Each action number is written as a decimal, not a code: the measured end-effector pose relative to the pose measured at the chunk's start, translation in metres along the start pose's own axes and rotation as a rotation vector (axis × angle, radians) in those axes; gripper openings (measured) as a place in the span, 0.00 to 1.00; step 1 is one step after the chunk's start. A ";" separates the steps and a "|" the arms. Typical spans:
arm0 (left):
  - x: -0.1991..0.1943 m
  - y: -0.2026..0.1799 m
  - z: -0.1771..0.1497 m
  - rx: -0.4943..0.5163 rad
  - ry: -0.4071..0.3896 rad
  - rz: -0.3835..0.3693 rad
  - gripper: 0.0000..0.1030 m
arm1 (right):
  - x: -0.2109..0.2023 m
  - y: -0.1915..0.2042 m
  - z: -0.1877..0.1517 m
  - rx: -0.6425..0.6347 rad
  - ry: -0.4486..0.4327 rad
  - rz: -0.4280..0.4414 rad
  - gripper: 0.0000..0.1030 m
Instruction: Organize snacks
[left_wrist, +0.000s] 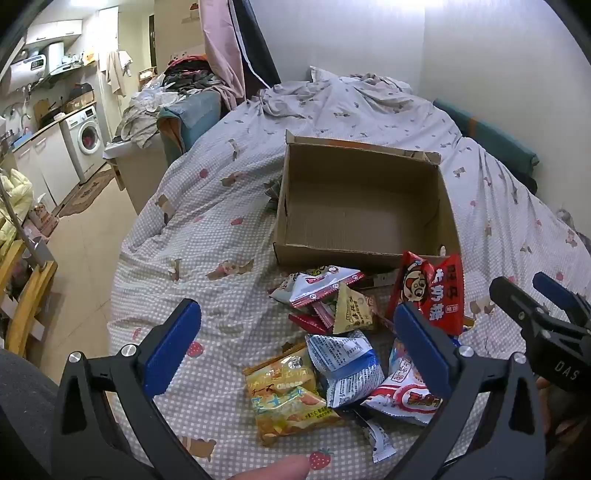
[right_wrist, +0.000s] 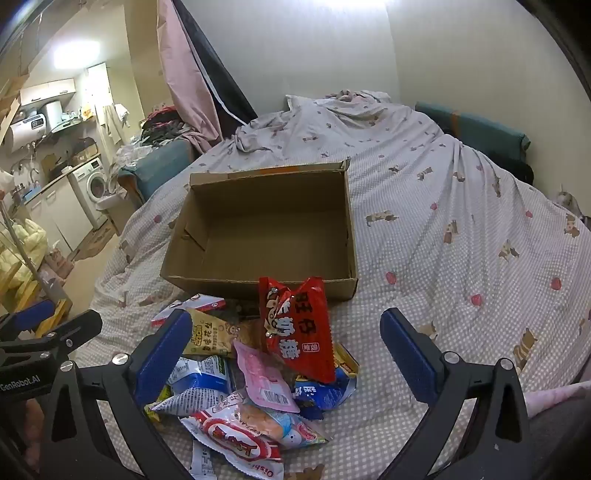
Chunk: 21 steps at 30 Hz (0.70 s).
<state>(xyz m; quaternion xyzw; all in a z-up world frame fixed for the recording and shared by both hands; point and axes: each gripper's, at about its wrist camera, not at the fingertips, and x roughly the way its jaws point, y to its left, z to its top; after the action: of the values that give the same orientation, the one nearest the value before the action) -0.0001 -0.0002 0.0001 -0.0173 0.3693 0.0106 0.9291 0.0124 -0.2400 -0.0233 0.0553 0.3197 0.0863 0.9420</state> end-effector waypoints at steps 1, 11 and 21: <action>0.000 0.000 0.000 -0.001 0.000 0.000 1.00 | 0.000 0.000 0.000 -0.001 0.002 -0.001 1.00; 0.002 -0.004 -0.005 -0.004 0.005 0.009 1.00 | 0.000 0.002 0.000 -0.001 0.003 -0.001 1.00; 0.002 0.001 -0.002 -0.013 0.010 0.002 1.00 | 0.000 0.000 0.001 -0.001 0.003 0.000 1.00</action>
<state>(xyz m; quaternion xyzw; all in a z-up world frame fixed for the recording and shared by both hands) -0.0002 0.0004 -0.0022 -0.0229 0.3739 0.0136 0.9271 0.0130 -0.2398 -0.0231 0.0549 0.3212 0.0866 0.9414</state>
